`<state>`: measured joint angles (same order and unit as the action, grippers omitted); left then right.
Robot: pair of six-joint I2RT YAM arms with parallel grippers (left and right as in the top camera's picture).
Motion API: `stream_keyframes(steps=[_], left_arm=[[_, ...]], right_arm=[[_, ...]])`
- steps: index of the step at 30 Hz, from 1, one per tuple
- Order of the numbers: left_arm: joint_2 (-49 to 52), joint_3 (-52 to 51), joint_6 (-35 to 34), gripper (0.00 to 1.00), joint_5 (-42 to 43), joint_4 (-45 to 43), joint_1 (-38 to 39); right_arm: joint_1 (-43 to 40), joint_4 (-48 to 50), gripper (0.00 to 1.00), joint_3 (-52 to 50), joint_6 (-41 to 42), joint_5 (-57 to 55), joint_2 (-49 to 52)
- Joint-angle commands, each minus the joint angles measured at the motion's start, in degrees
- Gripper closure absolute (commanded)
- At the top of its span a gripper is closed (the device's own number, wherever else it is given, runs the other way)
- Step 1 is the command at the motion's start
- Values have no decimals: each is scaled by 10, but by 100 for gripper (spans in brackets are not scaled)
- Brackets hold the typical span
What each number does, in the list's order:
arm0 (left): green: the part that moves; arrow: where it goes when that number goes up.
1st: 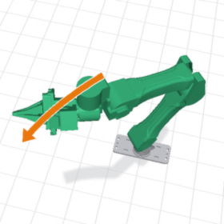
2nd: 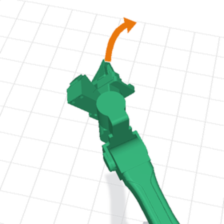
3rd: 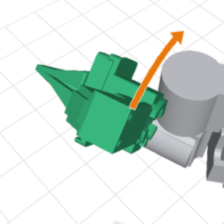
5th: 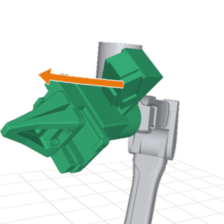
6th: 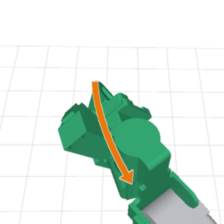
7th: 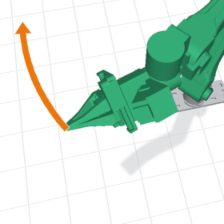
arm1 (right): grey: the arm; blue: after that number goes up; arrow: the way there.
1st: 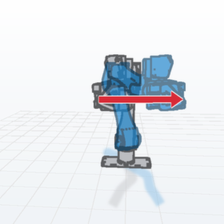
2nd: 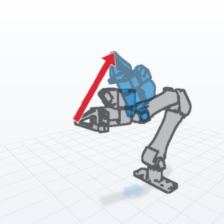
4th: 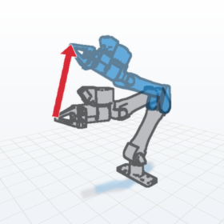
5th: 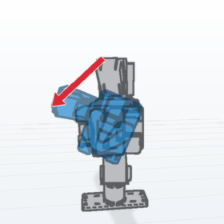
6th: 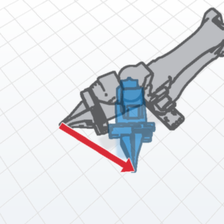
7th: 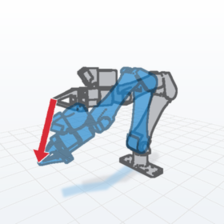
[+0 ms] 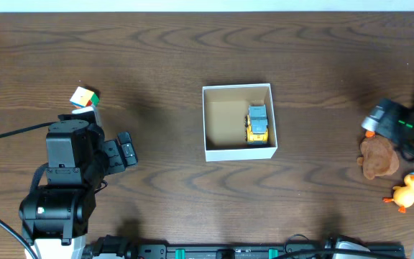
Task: Pack container
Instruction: 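Move the right gripper to the brown plush hamster and grasp it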
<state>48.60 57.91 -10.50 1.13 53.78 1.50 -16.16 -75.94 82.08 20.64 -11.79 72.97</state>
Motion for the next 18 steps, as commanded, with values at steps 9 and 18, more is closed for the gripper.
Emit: stream_keyframes(steps=[9,18], left_arm=[[0,10,-1,2,-2,2,-2],[0,10,-1,2,-2,1,-2]], right_arm=[[-153,98,1,-147,-189,65,48],[-153,237,1,-204,-230,80,135]])
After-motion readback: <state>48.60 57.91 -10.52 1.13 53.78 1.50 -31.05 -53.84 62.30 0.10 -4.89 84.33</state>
